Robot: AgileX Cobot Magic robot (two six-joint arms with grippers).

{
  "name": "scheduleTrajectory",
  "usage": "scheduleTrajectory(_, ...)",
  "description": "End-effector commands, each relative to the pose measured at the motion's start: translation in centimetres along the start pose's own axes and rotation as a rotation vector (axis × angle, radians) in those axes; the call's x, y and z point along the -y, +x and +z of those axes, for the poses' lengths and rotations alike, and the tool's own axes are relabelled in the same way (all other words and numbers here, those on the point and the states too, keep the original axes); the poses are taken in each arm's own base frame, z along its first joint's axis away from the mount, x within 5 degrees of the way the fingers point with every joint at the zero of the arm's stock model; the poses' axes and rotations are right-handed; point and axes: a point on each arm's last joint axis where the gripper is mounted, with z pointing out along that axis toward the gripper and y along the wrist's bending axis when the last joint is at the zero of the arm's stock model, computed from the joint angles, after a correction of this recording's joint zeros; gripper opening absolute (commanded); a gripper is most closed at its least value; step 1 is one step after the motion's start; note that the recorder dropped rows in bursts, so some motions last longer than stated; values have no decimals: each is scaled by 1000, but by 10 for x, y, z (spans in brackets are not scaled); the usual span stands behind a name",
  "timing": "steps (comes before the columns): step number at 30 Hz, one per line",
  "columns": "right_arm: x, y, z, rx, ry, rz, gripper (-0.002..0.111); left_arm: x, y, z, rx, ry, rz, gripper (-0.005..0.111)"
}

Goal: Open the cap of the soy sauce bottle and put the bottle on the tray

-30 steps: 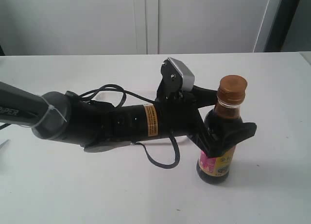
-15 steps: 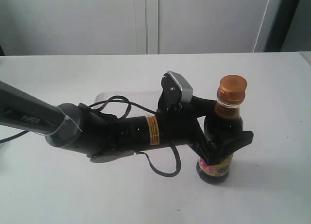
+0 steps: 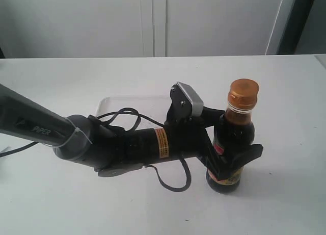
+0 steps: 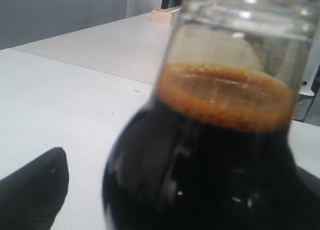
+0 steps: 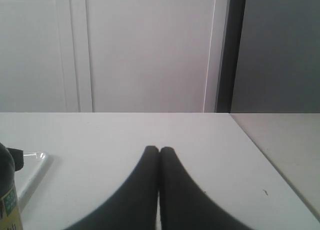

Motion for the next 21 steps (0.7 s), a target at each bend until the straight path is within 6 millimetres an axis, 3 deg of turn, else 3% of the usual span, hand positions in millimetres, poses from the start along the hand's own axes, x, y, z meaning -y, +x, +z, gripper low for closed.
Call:
scheduleTrajectory(1,0,2,0,-2,3,-2,0,12,-3,8,18,6,29,105)
scheduleTrajectory(21,0,2,0,-8,4,-2,0,12,3,12,-34,-42,51,105)
